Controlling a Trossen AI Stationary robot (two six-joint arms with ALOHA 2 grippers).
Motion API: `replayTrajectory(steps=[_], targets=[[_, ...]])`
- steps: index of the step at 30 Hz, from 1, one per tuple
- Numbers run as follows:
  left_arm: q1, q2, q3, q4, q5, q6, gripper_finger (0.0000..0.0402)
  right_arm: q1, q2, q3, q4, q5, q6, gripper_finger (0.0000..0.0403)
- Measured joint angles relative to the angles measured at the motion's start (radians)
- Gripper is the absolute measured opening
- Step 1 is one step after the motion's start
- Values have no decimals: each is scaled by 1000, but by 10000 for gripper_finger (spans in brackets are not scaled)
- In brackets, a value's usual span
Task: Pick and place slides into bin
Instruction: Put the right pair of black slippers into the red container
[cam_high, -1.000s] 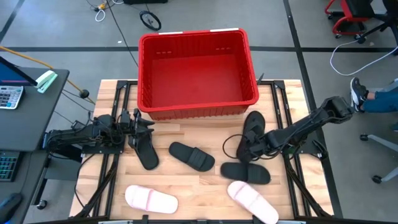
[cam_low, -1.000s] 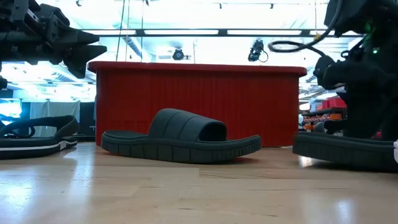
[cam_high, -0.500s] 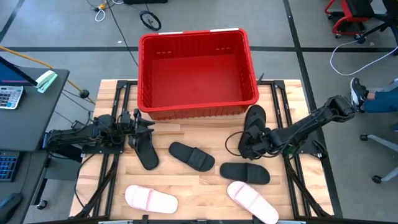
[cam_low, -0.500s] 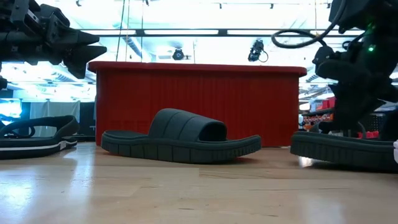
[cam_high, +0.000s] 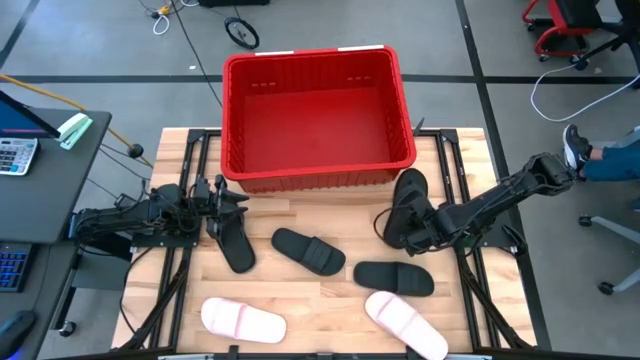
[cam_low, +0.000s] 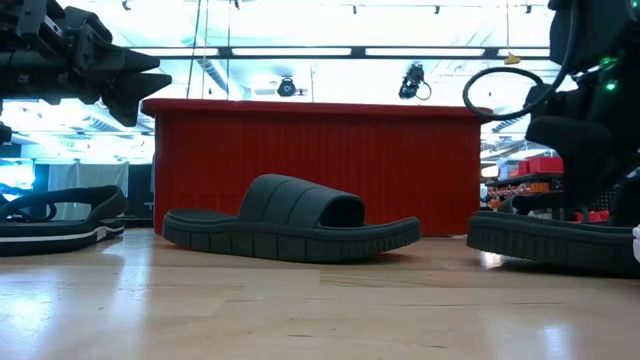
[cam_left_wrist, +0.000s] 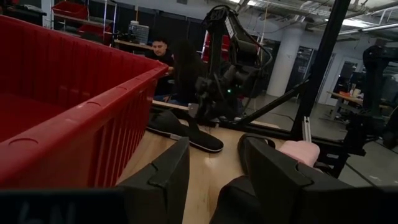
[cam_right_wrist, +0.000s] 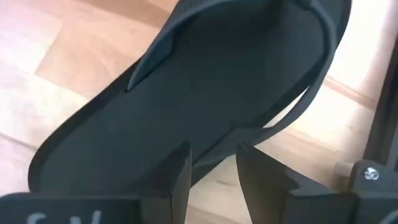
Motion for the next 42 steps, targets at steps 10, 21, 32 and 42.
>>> replayTrajectory(steps=[10,21,32,42], targets=[[0,0,0,0,0,1,162,-21,2,0,-75,89,69,134],[0,0,0,0,0,0,162,-111,18,1,-77,65,239,134],[0,0,0,-1,0,2,162,-90,60,3,15,-87,306,134],[0,0,0,-2,0,2,162,-51,60,31,8,-69,367,134]])
